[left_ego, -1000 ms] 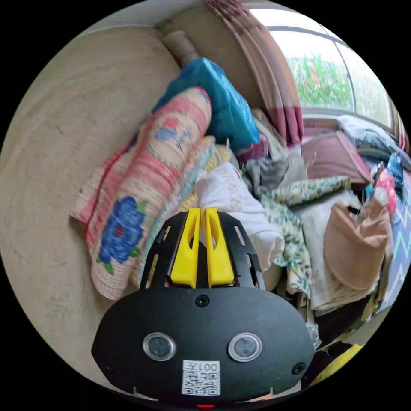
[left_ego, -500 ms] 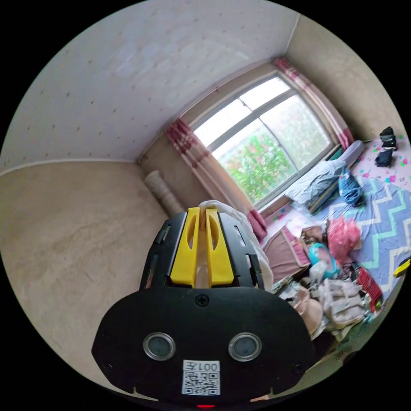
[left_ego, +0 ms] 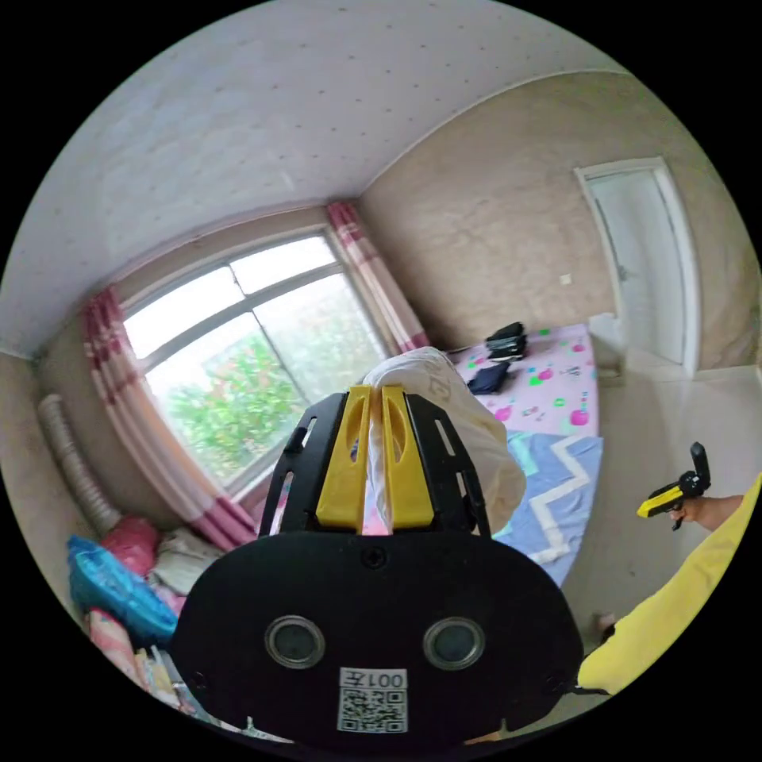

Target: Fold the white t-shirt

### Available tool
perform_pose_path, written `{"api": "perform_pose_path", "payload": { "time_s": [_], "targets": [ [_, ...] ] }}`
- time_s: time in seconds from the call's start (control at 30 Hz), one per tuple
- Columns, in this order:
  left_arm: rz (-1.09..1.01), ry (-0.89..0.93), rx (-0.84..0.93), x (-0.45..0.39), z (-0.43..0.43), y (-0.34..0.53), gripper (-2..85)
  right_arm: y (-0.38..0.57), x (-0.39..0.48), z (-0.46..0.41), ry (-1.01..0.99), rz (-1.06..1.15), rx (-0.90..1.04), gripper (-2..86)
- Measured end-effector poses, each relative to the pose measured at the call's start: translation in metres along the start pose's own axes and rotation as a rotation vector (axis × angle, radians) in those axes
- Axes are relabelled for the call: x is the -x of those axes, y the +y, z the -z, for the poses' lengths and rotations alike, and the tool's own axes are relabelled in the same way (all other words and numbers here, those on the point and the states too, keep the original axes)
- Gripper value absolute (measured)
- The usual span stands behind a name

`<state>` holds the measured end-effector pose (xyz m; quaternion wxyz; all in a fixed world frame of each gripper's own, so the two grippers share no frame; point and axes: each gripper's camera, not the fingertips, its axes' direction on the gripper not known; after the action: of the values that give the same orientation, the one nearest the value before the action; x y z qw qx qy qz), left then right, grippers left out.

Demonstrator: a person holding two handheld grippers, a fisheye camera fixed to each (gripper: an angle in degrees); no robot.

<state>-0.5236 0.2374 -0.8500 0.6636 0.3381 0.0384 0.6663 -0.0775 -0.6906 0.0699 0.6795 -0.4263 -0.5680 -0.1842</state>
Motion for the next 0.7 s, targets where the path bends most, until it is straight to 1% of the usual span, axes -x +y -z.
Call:
{"api": "perform_pose_path", "payload": {
  "time_s": [0.17,0.2,0.27,0.3,0.37,0.4,0.47,0.5,0.53,0.57,0.6,0.67,0.7],
  "targets": [
    [0.017,0.340,0.008,-0.105,-0.175,-0.049,-1.1,0.068,-0.041,0.089,0.189,-0.103,-0.009,0.6],
    [0.023,0.377,0.011,-0.115,-0.194,-0.053,-1.1,0.084,-0.047,0.104,0.225,-0.123,-0.025,0.6],
    [0.059,0.496,0.026,-0.155,-0.272,-0.065,-1.0,0.104,-0.056,0.119,0.274,-0.150,-0.044,0.6],
    [0.075,0.523,0.033,-0.165,-0.292,-0.067,-1.0,0.114,-0.062,0.126,0.302,-0.159,-0.056,0.6],
    [0.167,0.631,0.080,-0.194,-0.372,-0.066,-0.6,0.128,-0.072,0.131,0.336,-0.158,-0.068,0.6],
    [0.196,0.658,0.099,-0.200,-0.394,-0.063,-0.1,0.136,-0.082,0.132,0.352,-0.156,-0.066,0.6],
    [0.343,0.750,0.233,-0.223,-0.486,-0.030,3.0,0.145,-0.100,0.129,0.368,-0.153,-0.054,0.5],
    [0.377,0.769,0.282,-0.228,-0.510,-0.018,4.1,0.150,-0.114,0.126,0.372,-0.149,-0.040,0.5],
    [0.437,0.780,0.372,-0.237,-0.557,0.009,4.6,0.152,-0.122,0.125,0.373,-0.149,-0.030,0.5],
    [0.473,0.754,0.443,-0.245,-0.597,0.038,4.9,0.157,-0.139,0.120,0.376,-0.151,-0.005,0.5],
    [0.483,0.727,0.476,-0.249,-0.616,0.053,4.9,0.162,-0.159,0.115,0.381,-0.159,0.025,0.5],
    [0.511,0.654,0.620,-0.263,-0.677,0.107,4.1,0.168,-0.191,0.107,0.391,-0.191,0.075,0.5],
    [0.519,0.656,0.642,-0.266,-0.688,0.119,3.9,0.171,-0.214,0.103,0.391,-0.218,0.105,0.5]
  ]
}}
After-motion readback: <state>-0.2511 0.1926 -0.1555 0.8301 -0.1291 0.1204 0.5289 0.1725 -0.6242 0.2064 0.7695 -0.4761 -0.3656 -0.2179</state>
